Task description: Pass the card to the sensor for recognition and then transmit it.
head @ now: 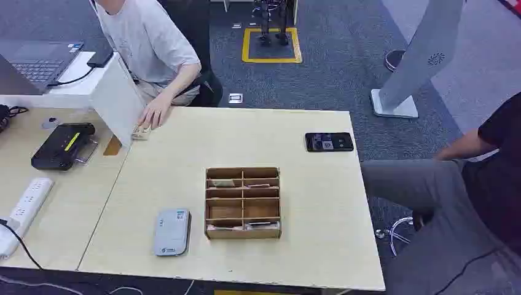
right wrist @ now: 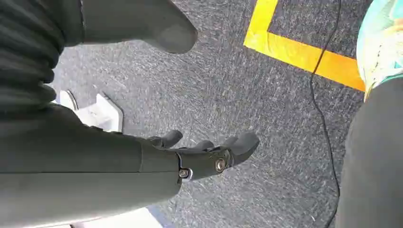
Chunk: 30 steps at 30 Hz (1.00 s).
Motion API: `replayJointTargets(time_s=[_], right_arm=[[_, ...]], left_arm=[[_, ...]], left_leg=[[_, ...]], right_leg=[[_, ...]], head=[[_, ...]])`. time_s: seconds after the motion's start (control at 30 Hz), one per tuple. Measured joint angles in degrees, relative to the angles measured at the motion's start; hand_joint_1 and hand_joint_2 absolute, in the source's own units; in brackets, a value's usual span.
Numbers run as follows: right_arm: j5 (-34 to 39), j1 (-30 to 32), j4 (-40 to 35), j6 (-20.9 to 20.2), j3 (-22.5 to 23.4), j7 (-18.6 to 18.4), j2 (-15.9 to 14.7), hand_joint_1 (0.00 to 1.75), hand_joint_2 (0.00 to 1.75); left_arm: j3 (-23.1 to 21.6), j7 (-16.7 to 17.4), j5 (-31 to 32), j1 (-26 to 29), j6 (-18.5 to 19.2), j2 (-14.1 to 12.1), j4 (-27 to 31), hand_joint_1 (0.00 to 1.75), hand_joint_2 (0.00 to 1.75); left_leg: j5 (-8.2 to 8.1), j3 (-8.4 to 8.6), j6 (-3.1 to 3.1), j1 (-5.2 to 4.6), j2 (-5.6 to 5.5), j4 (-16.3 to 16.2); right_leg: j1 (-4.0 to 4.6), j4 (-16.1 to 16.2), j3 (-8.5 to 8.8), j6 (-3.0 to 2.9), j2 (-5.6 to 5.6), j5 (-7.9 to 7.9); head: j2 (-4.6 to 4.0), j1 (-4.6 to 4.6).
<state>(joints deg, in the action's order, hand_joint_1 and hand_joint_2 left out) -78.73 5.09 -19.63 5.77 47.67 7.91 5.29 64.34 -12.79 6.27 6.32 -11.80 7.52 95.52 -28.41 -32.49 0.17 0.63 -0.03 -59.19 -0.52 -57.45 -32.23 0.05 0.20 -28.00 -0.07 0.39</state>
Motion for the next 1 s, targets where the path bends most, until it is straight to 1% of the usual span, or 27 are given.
replayJointTargets(time_s=[0.2,0.27,0.4,0.5,0.63,1.0], right_arm=[[-0.77,-1.14,3.83,2.16,0.28,0.68,-0.81,0.0,1.75],[-0.98,-1.53,5.02,2.73,0.33,0.98,-1.03,0.0,1.75],[-1.31,-2.31,7.17,3.76,0.33,1.27,-1.36,0.0,1.75],[-1.7,-2.77,8.5,4.52,0.35,1.33,-1.64,0.0,1.75],[-2.1,-3.37,9.85,4.96,0.33,1.7,-1.88,0.0,1.75],[-3.63,-4.36,11.65,5.44,-0.35,2.03,-2.1,0.0,1.75]], left_arm=[[-10.43,-4.22,-2.51,0.11,1.4,-4.31,4.5,0.0,1.75],[-14.06,-5.48,-2.34,0.2,2.05,-5.96,5.85,0.0,1.75],[-20.96,-7.76,-0.06,0.53,2.58,-9.16,8.02,0.0,1.75],[-25.77,-9.07,2.78,0.56,2.32,-11.69,9.13,0.0,1.75],[-32.46,-10.07,7.69,0.52,0.92,-15.14,9.72,0.0,1.75],[-49.75,-9.92,21.7,-0.1,-4.32,-24.52,9.72,0.0,1.75]], left_leg=[[0.05,-0.01,-0.07,0.0,0.01,0.0],[0.05,-0.01,-0.07,0.0,0.01,0.0],[0.06,-0.01,-0.07,0.0,0.01,0.0],[0.06,-0.01,-0.08,0.0,0.02,0.0],[0.06,-0.01,-0.08,0.0,0.03,0.0],[0.06,-0.02,-0.09,0.0,0.05,-0.01]], right_leg=[[0.0,-0.01,0.09,-0.11,0.0,0.09],[0.0,-0.01,0.08,-0.11,0.0,0.1],[0.0,-0.01,0.08,-0.12,0.01,0.1],[0.0,-0.01,0.07,-0.12,0.01,0.1],[0.0,-0.01,0.06,-0.12,0.02,0.1],[0.0,-0.02,0.04,-0.13,0.04,0.1]], head=[[0.0,0.0],[0.0,-0.02],[0.0,0.0],[0.0,0.0],[0.0,0.0],[0.0,0.0]])
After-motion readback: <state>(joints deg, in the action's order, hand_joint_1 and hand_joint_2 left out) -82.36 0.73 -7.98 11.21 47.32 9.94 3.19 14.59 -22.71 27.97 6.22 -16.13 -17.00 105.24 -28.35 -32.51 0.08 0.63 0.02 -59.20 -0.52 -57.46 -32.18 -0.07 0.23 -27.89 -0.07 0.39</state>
